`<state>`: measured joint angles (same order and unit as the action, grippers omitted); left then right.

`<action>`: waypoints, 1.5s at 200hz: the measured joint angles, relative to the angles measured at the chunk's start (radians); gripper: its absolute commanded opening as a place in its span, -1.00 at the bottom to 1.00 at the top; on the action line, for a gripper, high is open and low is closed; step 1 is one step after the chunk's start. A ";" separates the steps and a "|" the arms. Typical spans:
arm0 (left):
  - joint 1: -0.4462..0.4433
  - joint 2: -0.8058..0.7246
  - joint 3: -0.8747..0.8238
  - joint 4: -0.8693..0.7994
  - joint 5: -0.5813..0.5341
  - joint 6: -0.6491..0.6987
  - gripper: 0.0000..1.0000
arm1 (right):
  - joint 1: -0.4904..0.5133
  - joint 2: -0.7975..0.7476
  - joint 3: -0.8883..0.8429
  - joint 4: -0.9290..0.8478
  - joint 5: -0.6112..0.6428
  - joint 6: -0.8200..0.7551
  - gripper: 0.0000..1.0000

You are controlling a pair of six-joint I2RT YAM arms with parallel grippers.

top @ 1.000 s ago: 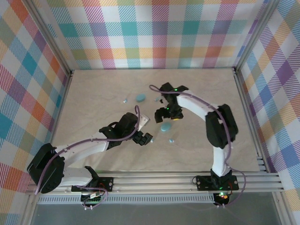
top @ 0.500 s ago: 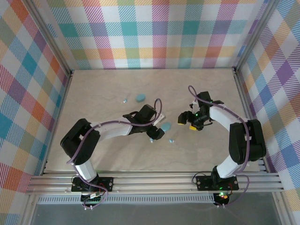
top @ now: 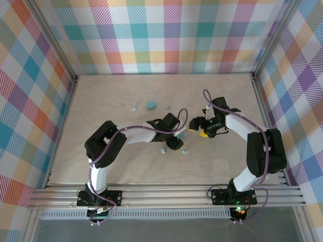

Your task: Insert wireless bluetooth earbuds into charging case

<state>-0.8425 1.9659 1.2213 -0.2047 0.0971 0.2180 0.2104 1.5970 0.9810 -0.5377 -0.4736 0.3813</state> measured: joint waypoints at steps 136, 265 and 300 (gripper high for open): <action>0.003 -0.089 -0.093 0.052 0.002 0.062 -0.59 | -0.008 0.029 0.004 0.058 -0.147 0.056 0.50; 0.089 -0.430 -0.145 -0.009 0.175 0.064 -0.64 | 0.082 0.033 0.066 0.187 -0.415 0.254 0.40; 0.133 -0.455 -0.150 -0.028 0.192 0.064 -0.64 | 0.127 0.032 0.113 0.185 -0.455 0.271 0.21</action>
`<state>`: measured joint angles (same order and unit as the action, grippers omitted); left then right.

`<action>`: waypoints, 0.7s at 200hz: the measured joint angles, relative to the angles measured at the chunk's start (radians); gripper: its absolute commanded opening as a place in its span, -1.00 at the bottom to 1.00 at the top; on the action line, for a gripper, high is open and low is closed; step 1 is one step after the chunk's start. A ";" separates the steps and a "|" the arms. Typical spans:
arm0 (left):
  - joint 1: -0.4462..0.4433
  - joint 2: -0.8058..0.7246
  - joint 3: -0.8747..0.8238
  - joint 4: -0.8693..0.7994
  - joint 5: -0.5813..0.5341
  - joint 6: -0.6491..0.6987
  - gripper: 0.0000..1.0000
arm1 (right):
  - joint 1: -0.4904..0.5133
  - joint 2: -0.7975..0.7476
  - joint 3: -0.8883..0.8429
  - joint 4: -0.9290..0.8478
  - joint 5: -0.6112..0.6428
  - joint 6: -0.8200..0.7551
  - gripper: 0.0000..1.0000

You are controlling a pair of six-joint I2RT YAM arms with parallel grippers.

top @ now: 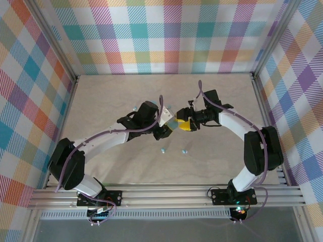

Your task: Insert wireless bluetooth earbuds into charging case

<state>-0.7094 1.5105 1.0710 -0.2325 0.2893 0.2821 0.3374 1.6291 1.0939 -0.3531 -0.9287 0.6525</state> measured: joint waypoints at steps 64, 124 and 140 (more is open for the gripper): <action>0.024 -0.024 -0.003 -0.009 0.037 0.001 -0.64 | 0.048 -0.002 0.062 -0.083 -0.003 -0.025 -0.35; 0.041 -0.099 -0.046 0.009 0.042 0.005 -0.03 | 0.077 -0.001 0.117 -0.114 0.010 -0.031 -0.71; 0.046 -0.134 -0.091 0.063 0.039 -0.001 0.25 | 0.084 -0.008 0.130 -0.119 0.025 -0.010 -0.74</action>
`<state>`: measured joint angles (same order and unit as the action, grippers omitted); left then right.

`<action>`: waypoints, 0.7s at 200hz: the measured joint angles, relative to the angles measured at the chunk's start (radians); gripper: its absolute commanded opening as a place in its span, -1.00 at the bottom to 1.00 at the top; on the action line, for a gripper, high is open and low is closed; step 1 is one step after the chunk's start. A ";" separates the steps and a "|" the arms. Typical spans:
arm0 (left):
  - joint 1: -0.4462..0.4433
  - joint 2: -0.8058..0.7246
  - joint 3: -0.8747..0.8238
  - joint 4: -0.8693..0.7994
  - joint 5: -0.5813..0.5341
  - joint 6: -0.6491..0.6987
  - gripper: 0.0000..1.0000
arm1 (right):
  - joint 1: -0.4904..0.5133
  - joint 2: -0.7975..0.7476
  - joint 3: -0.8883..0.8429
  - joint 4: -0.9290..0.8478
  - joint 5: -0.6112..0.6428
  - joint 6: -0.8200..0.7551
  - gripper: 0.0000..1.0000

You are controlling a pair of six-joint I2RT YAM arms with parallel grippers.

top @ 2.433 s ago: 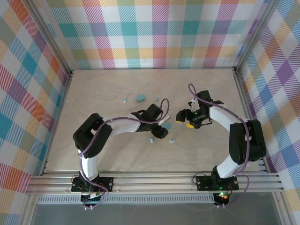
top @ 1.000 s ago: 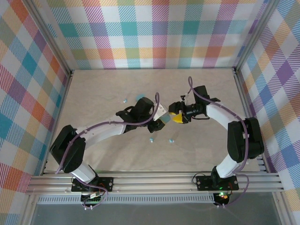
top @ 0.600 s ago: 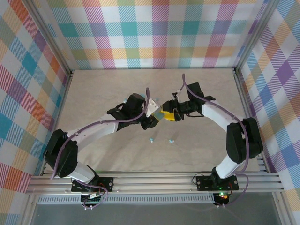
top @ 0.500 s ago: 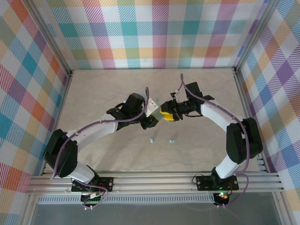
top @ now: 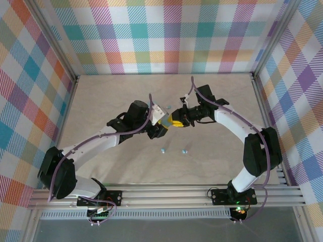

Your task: Insert wireless bluetooth earbuds into charging case

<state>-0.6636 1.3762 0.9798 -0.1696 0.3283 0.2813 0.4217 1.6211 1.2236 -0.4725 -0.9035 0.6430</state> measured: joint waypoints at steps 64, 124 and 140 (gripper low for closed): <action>0.119 -0.190 -0.163 0.360 0.016 -0.148 0.35 | 0.001 -0.137 0.034 0.100 0.062 0.249 -0.83; 0.164 -0.204 -0.263 0.657 0.205 -0.204 0.30 | 0.002 -0.154 -0.003 0.204 0.082 0.463 -0.85; 0.165 -0.176 -0.256 0.695 0.277 -0.228 0.29 | 0.002 -0.161 -0.013 0.224 0.082 0.500 -0.86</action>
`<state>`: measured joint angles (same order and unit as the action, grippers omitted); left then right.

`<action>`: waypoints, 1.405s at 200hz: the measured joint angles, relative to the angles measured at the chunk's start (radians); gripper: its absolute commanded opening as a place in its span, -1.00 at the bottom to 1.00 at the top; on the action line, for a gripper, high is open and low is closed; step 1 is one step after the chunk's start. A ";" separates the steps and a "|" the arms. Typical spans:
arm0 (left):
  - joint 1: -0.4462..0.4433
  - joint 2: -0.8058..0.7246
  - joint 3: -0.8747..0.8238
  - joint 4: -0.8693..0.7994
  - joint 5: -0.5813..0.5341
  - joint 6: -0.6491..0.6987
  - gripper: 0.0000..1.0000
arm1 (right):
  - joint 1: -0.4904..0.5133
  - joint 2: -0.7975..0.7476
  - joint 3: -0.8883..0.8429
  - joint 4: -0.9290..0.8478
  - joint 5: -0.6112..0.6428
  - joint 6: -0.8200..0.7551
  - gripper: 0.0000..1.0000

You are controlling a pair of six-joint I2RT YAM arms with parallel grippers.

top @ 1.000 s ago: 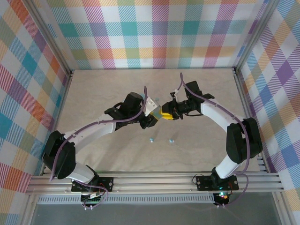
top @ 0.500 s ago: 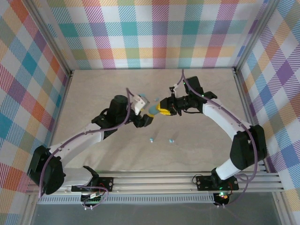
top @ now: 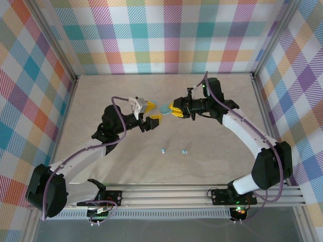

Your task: Insert wireless bluetooth earbuds into charging case

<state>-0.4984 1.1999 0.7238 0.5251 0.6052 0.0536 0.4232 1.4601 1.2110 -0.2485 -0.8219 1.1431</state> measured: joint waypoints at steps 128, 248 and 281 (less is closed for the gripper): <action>0.052 0.235 0.047 0.328 0.173 -0.377 0.21 | -0.001 -0.055 -0.058 0.172 0.008 0.156 -0.88; 0.042 0.282 0.127 0.270 0.243 -0.335 0.11 | -0.001 -0.052 -0.067 0.207 0.006 0.179 -0.89; 0.042 0.289 0.127 0.240 0.244 -0.314 0.09 | -0.001 -0.042 -0.066 0.207 0.006 0.180 -0.89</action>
<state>-0.4568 1.4887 0.8509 0.7647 0.8490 -0.2604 0.4225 1.4181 1.1446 -0.0418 -0.8162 1.3231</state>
